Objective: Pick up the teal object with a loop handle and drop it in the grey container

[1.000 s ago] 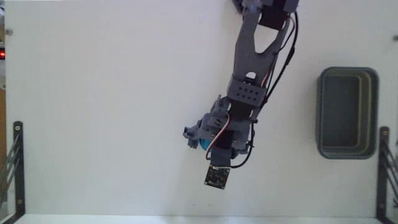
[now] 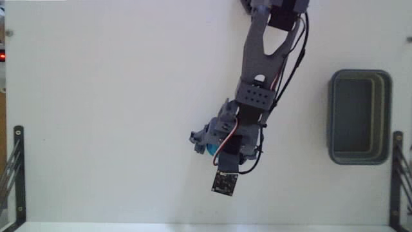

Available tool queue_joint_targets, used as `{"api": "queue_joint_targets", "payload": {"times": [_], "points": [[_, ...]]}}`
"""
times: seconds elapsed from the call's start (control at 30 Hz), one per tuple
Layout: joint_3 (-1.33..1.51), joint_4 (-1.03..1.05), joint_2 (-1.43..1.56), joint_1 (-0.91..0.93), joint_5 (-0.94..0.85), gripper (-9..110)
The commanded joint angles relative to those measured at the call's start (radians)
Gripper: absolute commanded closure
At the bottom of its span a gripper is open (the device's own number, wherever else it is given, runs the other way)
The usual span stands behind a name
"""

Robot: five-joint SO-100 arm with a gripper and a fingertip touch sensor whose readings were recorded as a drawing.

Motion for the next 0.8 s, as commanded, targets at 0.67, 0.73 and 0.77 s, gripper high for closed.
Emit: {"api": "queue_joint_targets", "payload": {"times": [0.67, 0.73, 0.77], "points": [[0.010, -0.010, 0.032, -0.004, 0.000, 3], [0.010, -0.010, 0.032, -0.004, 0.000, 4], [0.010, -0.010, 0.032, -0.004, 0.000, 4]]}}
